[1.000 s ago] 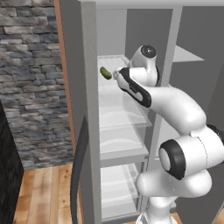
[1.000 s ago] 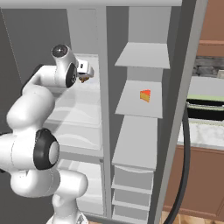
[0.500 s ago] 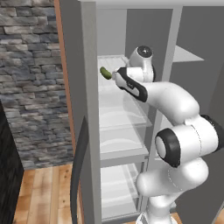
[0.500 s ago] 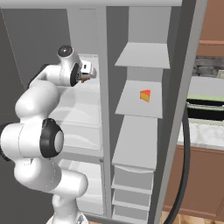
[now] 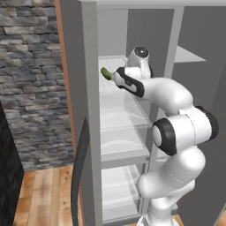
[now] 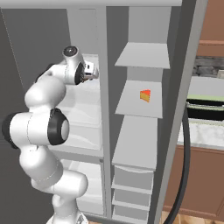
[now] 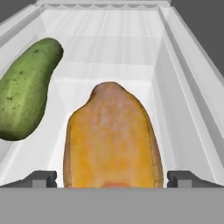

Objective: There's a chicken drumstick in the fridge that needs to be moved to the freezer for freezing. Pick up the chicken drumstick from the fridge, place it on any shelf in the freezer, and close the fridge and freezer doors when done.

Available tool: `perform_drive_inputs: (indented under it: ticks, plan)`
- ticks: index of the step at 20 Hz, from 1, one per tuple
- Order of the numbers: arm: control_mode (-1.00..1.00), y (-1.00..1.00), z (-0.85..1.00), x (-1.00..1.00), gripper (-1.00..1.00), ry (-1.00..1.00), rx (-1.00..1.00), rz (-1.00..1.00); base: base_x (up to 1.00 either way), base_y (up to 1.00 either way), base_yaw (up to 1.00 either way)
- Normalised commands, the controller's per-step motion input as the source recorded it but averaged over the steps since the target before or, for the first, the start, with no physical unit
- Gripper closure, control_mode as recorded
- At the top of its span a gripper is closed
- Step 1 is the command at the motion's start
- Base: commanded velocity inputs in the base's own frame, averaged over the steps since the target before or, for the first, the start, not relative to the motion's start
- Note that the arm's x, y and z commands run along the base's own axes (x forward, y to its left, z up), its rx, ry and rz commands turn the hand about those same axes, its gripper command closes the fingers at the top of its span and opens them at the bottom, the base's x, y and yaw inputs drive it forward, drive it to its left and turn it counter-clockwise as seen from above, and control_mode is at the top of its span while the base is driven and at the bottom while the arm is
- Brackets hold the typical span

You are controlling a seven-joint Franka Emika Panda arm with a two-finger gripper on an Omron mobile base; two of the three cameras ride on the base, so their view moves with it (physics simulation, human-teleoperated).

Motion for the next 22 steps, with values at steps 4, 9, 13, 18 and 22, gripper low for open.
perform_drive_inputs:
  ticks: [4,9,13,18,22]
  plan:
    - [-1.00,0.00,-0.12,0.29,1.00,0.00,0.00,0.00,0.00,0.00,0.00]
    - [-1.00,0.00,-0.24,0.19,1.00,0.00,0.00,0.00,0.00,0.00,0.00]
    - [-1.00,0.08,-0.18,-0.05,1.00,-0.01,0.00,0.00,0.00,0.00,0.00]
    - [-1.00,0.32,0.16,-0.89,1.00,-0.17,-0.01,0.00,0.00,0.00,0.00]
    - [-1.00,0.04,0.43,-1.00,1.00,-0.13,0.00,0.00,0.00,0.00,0.00]
